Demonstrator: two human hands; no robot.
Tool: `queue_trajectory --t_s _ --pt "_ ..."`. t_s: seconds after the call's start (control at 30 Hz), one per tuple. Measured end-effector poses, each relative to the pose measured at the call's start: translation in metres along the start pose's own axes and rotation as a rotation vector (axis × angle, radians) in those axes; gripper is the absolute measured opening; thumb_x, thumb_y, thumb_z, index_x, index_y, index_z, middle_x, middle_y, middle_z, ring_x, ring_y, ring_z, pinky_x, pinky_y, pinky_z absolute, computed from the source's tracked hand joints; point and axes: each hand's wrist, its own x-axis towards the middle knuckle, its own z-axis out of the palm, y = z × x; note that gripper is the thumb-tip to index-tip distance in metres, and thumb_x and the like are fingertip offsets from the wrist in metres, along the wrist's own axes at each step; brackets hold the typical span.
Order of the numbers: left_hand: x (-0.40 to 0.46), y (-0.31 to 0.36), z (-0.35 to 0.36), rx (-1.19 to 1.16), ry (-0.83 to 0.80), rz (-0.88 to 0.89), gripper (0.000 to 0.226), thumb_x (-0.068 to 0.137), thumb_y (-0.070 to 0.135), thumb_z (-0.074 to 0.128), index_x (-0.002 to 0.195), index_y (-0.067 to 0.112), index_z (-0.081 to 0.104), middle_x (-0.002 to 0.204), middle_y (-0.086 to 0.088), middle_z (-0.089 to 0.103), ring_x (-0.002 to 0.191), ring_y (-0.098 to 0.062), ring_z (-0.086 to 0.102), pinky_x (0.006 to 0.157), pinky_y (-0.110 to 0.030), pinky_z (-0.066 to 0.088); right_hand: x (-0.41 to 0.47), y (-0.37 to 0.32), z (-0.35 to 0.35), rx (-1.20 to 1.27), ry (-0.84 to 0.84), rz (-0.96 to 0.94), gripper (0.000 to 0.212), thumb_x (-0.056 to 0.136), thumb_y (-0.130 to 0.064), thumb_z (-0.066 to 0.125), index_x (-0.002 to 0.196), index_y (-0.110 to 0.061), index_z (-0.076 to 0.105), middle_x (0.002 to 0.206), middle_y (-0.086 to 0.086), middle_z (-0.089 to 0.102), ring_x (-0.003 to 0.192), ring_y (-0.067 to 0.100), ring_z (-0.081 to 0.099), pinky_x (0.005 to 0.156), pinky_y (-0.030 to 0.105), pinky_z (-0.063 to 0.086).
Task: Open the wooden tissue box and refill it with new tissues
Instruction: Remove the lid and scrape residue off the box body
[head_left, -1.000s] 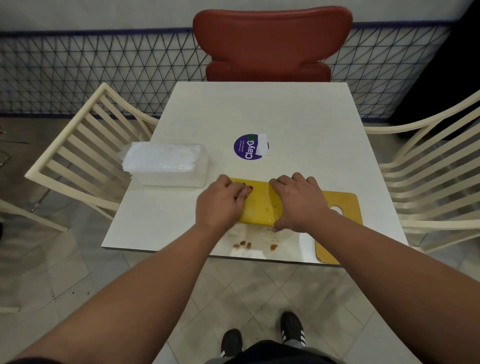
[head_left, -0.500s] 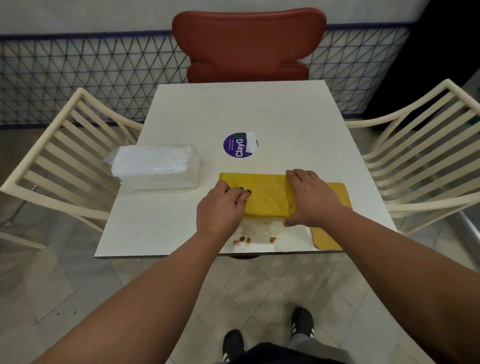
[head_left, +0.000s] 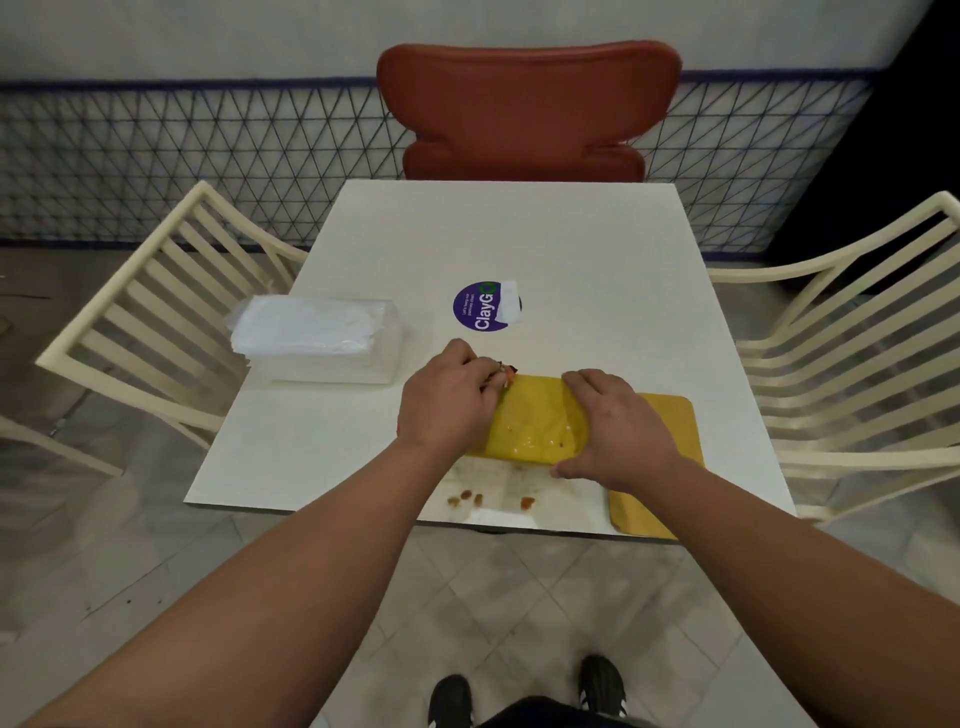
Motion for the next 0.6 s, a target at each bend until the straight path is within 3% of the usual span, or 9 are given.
queue_trajectory --t_s 0.2,0.4,0.6 --pt "0.006 0.020 0.014 0.081 -0.112 0.006 0.030 0.095 0.041 0.048 0.111 0.026 0.069 0.103 0.001 0.056 0.089 -0.018 0.057 0.063 -0.026 0.035 -0.001 0.003 0.002 -0.016 0.018 -0.032 0.110 0.059 -0.055 0.082 0.149 -0.021 0.027 0.148 -0.003 0.034 0.132 0.020 0.033 0.103 0.033 0.037" --pt "0.000 0.005 0.010 0.087 -0.056 -0.143 0.027 0.094 0.038 0.050 0.106 0.027 0.071 0.101 0.002 0.055 0.082 -0.019 0.058 0.062 -0.027 0.042 0.000 0.004 0.001 -0.004 0.011 -0.033 0.110 0.060 -0.054 0.082 0.149 -0.022 0.026 0.148 -0.005 0.033 0.132 0.019 0.032 0.101 0.034 0.038" --pt "0.001 0.026 0.022 0.051 -0.100 -0.042 0.026 0.094 0.038 0.053 0.105 0.024 0.072 0.098 0.000 0.056 0.082 -0.019 0.057 0.059 -0.027 0.036 0.001 0.004 0.002 -0.027 0.005 -0.026 0.111 0.059 -0.055 0.081 0.149 -0.023 0.025 0.149 -0.005 0.032 0.133 0.020 0.032 0.101 0.035 0.039"
